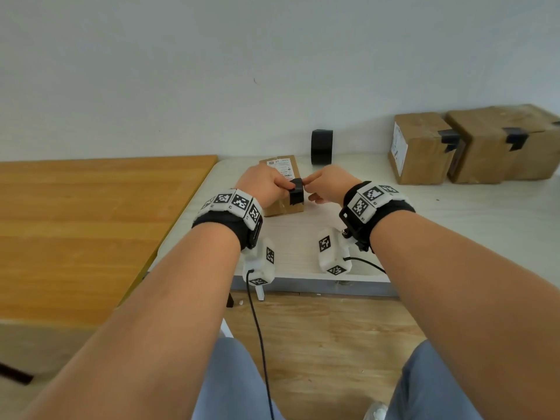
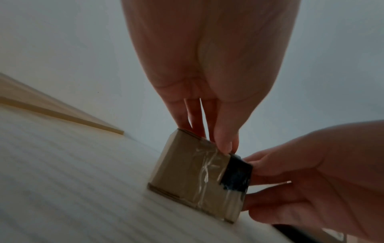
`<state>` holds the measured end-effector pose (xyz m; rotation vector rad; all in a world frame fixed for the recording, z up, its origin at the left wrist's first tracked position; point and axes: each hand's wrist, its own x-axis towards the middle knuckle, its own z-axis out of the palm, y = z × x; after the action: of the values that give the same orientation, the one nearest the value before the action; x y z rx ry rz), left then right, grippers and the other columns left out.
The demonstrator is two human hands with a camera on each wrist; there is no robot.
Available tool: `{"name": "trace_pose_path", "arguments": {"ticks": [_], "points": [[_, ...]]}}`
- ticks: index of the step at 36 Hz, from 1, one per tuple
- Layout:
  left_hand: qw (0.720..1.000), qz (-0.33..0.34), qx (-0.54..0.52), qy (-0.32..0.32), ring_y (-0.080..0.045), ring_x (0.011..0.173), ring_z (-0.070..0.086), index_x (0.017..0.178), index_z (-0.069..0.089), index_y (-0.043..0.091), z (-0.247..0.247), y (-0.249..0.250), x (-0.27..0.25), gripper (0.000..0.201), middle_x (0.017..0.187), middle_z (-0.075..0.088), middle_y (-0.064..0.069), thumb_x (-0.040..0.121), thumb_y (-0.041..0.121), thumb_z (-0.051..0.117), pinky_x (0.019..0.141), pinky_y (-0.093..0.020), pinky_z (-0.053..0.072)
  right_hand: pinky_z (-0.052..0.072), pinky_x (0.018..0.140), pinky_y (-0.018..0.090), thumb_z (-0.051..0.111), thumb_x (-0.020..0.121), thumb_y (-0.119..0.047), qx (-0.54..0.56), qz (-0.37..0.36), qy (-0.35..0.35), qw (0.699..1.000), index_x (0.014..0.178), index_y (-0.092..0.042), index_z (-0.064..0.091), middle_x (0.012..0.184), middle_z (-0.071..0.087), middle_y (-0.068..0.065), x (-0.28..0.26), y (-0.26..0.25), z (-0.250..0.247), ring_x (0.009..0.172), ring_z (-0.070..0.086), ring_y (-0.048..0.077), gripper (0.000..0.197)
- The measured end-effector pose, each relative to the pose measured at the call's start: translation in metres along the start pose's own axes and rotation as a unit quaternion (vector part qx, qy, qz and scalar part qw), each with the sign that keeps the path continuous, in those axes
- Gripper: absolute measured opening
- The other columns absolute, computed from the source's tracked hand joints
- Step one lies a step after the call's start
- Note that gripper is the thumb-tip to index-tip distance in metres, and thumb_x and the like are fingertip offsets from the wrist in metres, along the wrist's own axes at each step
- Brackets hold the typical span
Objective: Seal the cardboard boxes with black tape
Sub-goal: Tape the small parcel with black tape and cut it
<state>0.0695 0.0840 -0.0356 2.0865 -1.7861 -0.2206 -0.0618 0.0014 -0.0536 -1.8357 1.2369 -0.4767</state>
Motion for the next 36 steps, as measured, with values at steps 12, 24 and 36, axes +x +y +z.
{"name": "trace_pose_path", "arguments": {"ticks": [12,24,36], "points": [[0.997,-0.049,-0.050,0.013,-0.020,0.120,0.053,0.128,0.059,0.019,-0.013,-0.004,-0.002,0.046,0.132,0.057,-0.005,0.083,0.014,0.067,0.102,-0.031,0.040,0.059,0.057,0.029,0.071,0.085,-0.019,0.042,0.081,0.042,0.995,0.097,-0.001,0.063,0.083,0.073,0.010,0.013,-0.017,0.009,0.066,0.072,0.018,0.023],[0.995,-0.068,-0.019,-0.070,-0.019,0.100,0.054,0.102,0.058,0.015,-0.017,-0.018,0.001,0.016,0.109,0.056,-0.004,0.090,0.026,0.059,0.090,-0.030,0.041,0.061,0.073,0.038,0.075,0.080,-0.024,0.060,0.075,0.050,0.994,0.095,-0.004,0.068,0.086,0.073,0.011,0.022,-0.023,0.017,0.075,0.072,0.024,0.026],[0.995,-0.060,-0.057,-0.057,-0.018,0.124,0.050,0.138,0.049,0.017,-0.018,-0.022,-0.003,0.049,0.141,0.050,-0.002,0.091,0.029,0.060,0.093,-0.021,0.031,0.049,0.093,0.028,0.057,0.094,-0.018,-0.084,0.010,0.067,0.994,0.111,-0.006,0.063,0.097,0.065,0.004,0.003,-0.037,0.018,0.099,0.064,0.020,0.022]]}}
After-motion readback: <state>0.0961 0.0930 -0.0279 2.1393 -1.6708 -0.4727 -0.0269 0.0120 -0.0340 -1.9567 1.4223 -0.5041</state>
